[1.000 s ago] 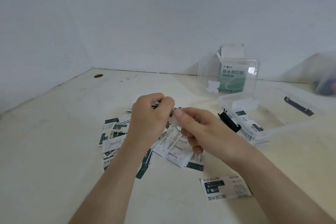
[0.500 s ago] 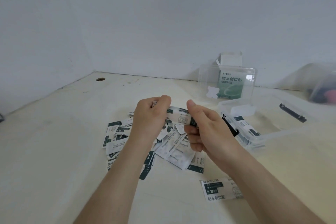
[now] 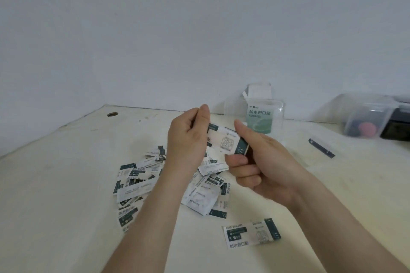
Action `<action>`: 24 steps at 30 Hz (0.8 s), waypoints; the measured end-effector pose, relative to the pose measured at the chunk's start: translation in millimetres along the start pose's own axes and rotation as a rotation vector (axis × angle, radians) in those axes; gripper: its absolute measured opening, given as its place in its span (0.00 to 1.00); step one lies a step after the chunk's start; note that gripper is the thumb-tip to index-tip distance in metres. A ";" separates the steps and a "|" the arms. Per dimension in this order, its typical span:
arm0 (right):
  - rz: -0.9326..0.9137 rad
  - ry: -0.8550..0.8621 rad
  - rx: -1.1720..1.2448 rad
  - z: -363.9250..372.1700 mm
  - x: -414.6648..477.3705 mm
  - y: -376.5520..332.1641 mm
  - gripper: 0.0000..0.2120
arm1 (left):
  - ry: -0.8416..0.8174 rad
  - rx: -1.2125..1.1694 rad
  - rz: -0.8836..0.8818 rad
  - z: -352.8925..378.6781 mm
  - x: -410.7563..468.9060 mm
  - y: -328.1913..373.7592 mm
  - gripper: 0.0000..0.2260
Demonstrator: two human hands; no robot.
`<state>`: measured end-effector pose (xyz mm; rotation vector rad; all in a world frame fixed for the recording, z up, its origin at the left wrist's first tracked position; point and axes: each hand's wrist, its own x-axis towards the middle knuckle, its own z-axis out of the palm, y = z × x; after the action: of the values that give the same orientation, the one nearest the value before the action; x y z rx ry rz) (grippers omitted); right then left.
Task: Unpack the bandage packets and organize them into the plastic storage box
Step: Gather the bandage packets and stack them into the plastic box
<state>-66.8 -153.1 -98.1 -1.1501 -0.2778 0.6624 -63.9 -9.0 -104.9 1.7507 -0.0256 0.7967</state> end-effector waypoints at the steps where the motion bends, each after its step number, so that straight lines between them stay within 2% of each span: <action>1: 0.024 -0.010 0.051 -2.4 -1.4 -0.2 0.15 | -0.033 -0.044 -0.069 3.7 0.0 0.4 0.22; 3: 0.041 -0.018 0.070 -10.2 -7.9 -2.7 0.17 | -0.101 -0.063 -0.153 13.3 -0.9 2.2 0.22; 5: -0.004 0.048 -0.114 -17.7 -15.3 -8.0 0.23 | -0.113 0.041 -0.126 19.7 0.1 4.6 0.21; 7: -0.126 0.230 -0.464 -24.4 -23.3 -18.6 0.26 | -0.111 0.222 -0.040 23.9 3.2 9.1 0.21; 10: -0.446 0.487 -1.067 -32.1 -31.7 -34.2 0.22 | -0.129 0.464 0.043 31.5 9.7 18.7 0.20; 13: -0.581 0.466 -1.518 -26.2 -30.4 -37.5 0.18 | -0.190 0.596 0.051 46.8 14.0 31.0 0.20; 15: -0.609 0.414 -1.684 -24.8 -23.4 -32.6 0.19 | -0.254 0.634 0.012 54.5 16.6 35.5 0.20; 17: -0.620 0.428 -1.724 -29.4 -18.1 -30.5 0.20 | -0.328 0.658 -0.026 59.7 20.5 37.5 0.19; 19: -0.589 0.462 -1.650 -33.8 -15.3 -28.6 0.19 | -0.392 0.650 -0.070 62.7 24.2 39.1 0.18; 21: -0.519 0.475 -1.407 -39.7 -14.5 -28.6 0.16 | -0.434 0.585 -0.120 65.2 25.6 43.5 0.21; 24: -0.389 0.388 -0.790 -52.3 -15.9 -33.1 0.13 | -0.479 0.395 -0.181 60.3 25.4 46.4 0.26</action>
<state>-40.3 -210.2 -87.0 -1.8794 -0.4335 -0.0516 -33.3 -67.5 -59.4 2.2499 -0.0313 0.2439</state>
